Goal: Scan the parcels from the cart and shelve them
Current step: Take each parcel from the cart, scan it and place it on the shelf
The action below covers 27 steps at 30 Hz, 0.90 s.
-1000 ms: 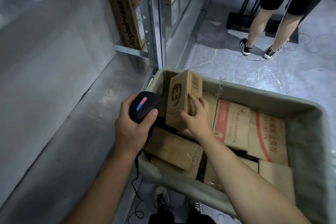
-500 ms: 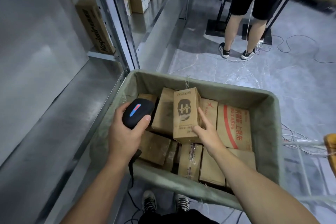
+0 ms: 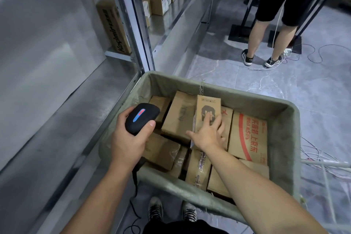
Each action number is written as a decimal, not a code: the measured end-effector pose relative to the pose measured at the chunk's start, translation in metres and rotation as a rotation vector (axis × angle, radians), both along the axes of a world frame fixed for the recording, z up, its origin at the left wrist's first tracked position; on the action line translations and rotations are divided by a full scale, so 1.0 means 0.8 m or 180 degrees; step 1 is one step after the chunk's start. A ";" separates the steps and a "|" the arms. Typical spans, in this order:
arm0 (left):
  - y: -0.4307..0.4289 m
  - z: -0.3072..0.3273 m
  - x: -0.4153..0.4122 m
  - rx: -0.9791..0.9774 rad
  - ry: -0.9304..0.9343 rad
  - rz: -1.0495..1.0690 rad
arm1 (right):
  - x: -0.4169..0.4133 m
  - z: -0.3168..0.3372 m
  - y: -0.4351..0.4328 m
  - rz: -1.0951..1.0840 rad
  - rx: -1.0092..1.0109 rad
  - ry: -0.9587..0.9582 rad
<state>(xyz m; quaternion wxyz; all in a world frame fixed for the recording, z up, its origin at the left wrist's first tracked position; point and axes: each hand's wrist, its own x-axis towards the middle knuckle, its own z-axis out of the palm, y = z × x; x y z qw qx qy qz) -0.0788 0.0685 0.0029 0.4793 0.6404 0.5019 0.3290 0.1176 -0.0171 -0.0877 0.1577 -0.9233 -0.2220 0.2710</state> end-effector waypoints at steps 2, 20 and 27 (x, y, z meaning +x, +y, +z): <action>0.000 0.000 0.000 0.0030 -0.0057 0.0015 | 0.002 -0.002 -0.001 -0.0030 0.0051 0.0060; -0.017 0.002 0.020 -0.0004 0.0061 -0.0162 | 0.030 -0.047 -0.049 -0.1225 0.2278 0.2122; -0.026 0.000 0.019 0.0039 0.0154 -0.0098 | 0.034 -0.057 -0.040 -0.1552 0.2340 0.2531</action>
